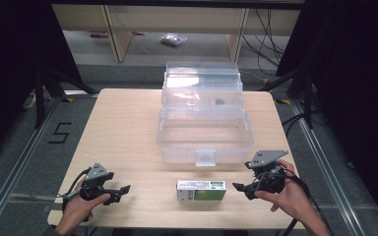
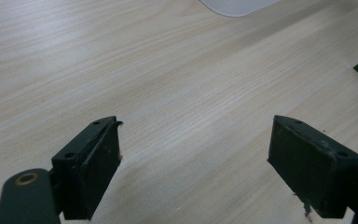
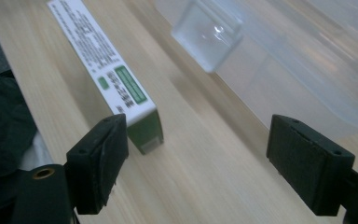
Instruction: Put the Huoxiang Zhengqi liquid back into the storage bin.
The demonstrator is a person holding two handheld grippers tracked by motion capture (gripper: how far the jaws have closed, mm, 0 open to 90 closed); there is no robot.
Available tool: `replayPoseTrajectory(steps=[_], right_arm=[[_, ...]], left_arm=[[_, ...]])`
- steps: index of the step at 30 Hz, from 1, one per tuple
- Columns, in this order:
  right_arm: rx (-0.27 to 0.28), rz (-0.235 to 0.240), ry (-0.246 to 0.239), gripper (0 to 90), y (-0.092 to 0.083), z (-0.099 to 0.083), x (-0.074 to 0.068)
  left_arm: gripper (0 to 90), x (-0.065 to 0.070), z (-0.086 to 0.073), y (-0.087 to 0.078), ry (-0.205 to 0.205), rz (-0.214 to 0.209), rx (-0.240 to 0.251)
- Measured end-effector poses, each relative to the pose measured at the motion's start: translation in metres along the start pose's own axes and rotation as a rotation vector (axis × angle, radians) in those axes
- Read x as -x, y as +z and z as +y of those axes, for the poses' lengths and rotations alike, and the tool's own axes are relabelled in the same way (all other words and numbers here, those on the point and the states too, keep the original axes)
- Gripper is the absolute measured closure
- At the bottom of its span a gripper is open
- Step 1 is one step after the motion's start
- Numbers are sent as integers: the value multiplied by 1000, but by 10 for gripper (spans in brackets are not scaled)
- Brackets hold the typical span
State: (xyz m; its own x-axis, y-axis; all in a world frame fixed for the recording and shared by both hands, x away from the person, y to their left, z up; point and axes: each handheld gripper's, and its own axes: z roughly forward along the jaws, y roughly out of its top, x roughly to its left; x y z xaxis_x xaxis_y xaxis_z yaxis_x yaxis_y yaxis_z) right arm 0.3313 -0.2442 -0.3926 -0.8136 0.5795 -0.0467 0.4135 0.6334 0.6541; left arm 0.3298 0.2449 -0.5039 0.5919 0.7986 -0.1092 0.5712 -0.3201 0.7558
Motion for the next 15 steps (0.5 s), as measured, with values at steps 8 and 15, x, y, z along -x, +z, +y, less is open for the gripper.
replayPoseTrajectory(steps=[8,15], right_arm=[[-31,66,-111,219,2,30,-15],[-85,132,-217,275,14,56,-33]], left_arm=[[160,-1,1,0,7,-1,-5],[159,-1,0,0,5,-2,0]])
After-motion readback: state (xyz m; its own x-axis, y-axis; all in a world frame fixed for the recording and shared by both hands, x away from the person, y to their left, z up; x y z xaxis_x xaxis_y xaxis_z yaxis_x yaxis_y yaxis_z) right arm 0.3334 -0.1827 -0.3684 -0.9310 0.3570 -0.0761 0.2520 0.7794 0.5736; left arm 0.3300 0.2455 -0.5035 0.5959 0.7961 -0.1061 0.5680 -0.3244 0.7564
